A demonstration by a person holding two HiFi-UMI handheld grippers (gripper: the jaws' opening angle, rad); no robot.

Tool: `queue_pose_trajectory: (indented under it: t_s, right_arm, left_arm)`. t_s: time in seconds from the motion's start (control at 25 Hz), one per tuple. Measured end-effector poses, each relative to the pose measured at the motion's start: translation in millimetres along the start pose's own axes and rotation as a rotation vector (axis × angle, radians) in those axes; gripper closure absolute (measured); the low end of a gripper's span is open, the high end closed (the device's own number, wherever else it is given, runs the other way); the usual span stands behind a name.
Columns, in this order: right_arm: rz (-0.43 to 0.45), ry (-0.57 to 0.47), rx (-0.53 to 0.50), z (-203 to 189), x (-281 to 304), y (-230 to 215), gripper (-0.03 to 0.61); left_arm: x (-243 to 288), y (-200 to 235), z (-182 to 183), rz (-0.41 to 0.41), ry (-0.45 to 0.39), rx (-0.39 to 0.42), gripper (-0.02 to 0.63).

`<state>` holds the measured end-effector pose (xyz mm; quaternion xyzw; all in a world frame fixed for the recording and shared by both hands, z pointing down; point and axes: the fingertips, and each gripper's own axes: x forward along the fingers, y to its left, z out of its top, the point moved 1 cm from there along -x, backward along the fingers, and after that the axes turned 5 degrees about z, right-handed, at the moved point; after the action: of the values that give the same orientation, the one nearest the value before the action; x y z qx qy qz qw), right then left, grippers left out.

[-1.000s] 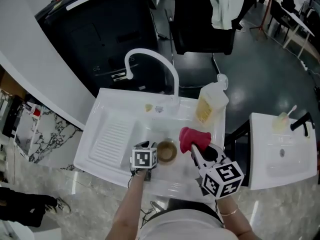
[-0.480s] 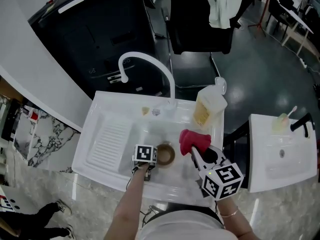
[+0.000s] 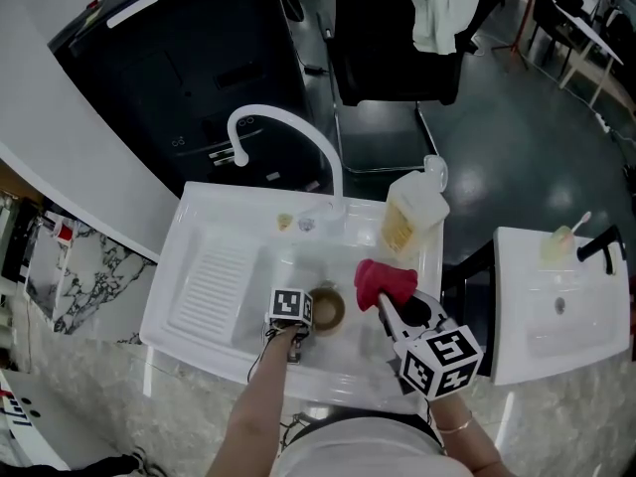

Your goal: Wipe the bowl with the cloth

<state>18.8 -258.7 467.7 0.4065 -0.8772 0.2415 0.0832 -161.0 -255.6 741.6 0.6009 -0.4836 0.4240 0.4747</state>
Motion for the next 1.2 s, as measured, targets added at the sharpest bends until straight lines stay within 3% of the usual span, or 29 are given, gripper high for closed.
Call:
queue_pose_trajectory:
  t_s: [0.24,0.56,0.92,1.2]
  right_arm:
    - [0.002,0.012,0.002,-2,0,-3,0.523]
    - [0.023,0.015,-0.004,-3,2,2,0.523]
    - [0.073,0.015,-0.020,-4,5,22,0.523]
    - [0.112,-0.007,-0.036,1,5,48,0.523]
  left_arm:
    - [5,-2,-1,0.001,0.002,-0.040,0.559]
    - [-10,-4,2,0.001,-0.039,-0.041,0.583]
    - [-66,-4,24,0.028,-0.227,-0.033,0.583]
    - [-145,-9,34,0.063,-0.389,-0.015,0.585]
